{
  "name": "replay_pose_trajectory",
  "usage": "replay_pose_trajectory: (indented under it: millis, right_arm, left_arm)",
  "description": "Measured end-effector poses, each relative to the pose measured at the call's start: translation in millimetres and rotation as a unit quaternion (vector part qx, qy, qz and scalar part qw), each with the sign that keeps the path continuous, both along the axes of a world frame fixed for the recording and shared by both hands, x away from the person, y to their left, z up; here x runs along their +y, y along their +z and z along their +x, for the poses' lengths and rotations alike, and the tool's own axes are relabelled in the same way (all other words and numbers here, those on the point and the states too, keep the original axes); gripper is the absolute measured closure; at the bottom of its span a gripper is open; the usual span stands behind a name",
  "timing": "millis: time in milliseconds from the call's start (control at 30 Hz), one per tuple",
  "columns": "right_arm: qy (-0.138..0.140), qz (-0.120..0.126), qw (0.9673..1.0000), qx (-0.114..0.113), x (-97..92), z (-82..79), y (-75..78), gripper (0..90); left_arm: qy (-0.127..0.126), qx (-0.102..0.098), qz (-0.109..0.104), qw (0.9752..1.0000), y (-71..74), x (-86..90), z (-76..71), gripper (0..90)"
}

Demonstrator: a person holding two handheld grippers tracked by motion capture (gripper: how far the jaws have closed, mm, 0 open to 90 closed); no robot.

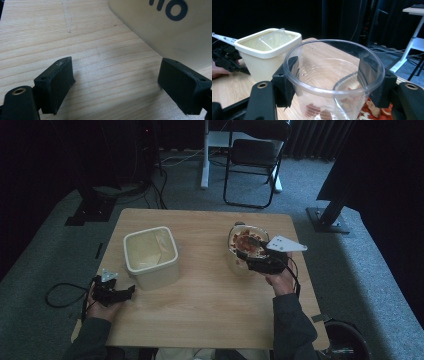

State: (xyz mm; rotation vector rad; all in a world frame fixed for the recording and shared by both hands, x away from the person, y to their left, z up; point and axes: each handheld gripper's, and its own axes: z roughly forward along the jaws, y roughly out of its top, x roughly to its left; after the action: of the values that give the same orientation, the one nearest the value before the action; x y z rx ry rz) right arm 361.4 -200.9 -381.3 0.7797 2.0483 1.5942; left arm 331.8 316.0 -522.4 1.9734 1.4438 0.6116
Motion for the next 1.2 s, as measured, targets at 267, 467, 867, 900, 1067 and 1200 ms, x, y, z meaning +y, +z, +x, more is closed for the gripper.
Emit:
replay_pose_trajectory:
  millis: [267,467,867,900,1067,1200]
  right_arm:
    - [0.015,-0.003,0.9999,0.004,14.9,2.8,-3.1,33.7]
    - [0.027,0.000,0.9996,0.003,25.4,4.9,-2.3,33.7]
    - [0.049,0.007,0.9988,0.001,46.2,10.2,2.9,33.7]
    - [0.051,0.008,0.9987,0.001,48.1,10.8,3.7,33.7]
    - [0.059,0.015,0.9981,0.002,56.8,14.3,6.6,33.7]
    - [0.066,0.019,0.9977,0.003,64.2,16.7,8.8,33.7]
  left_arm:
    - [0.000,0.000,0.000,1.0000,0.0,0.0,0.0,13.6]
    - [0.000,0.000,0.000,1.0000,0.0,0.0,0.0,13.6]
    - [0.000,0.000,0.000,1.0000,0.0,-0.1,0.1,13.5]
    - [0.000,0.000,0.000,1.0000,0.0,-0.1,0.1,13.5]
    - [0.000,0.000,0.000,1.0000,0.0,-0.1,0.1,13.5]
    - [0.000,0.000,0.000,1.0000,0.0,-0.1,0.1,13.5]
